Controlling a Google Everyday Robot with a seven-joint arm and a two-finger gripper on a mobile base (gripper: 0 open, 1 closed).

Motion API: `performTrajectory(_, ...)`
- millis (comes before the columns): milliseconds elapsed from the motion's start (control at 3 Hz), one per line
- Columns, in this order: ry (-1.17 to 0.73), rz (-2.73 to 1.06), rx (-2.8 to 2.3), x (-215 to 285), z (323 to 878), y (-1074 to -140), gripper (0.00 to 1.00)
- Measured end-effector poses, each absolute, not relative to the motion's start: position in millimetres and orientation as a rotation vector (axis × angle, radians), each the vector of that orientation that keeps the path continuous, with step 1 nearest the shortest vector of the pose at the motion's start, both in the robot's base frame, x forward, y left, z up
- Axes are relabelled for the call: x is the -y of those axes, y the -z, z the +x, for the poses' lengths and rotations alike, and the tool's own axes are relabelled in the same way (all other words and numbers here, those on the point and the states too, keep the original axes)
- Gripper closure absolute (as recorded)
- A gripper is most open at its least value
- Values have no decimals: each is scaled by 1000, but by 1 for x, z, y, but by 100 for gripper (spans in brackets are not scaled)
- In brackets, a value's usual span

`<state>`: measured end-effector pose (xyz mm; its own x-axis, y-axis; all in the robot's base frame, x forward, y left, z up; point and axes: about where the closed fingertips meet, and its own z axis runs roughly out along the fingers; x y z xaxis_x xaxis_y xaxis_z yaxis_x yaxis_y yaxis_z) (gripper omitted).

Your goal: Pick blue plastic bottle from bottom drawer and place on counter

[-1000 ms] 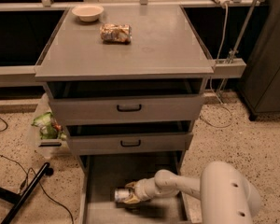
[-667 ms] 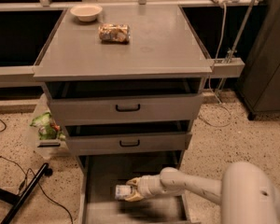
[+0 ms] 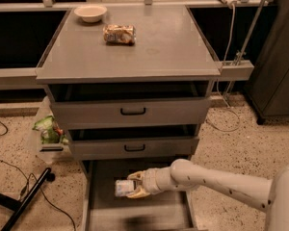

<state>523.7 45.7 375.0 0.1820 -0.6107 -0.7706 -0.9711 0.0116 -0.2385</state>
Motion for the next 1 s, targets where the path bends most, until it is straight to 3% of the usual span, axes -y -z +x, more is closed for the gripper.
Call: performTrajectory(1000,-548,-1718,-1499,-46,529,-404,100)
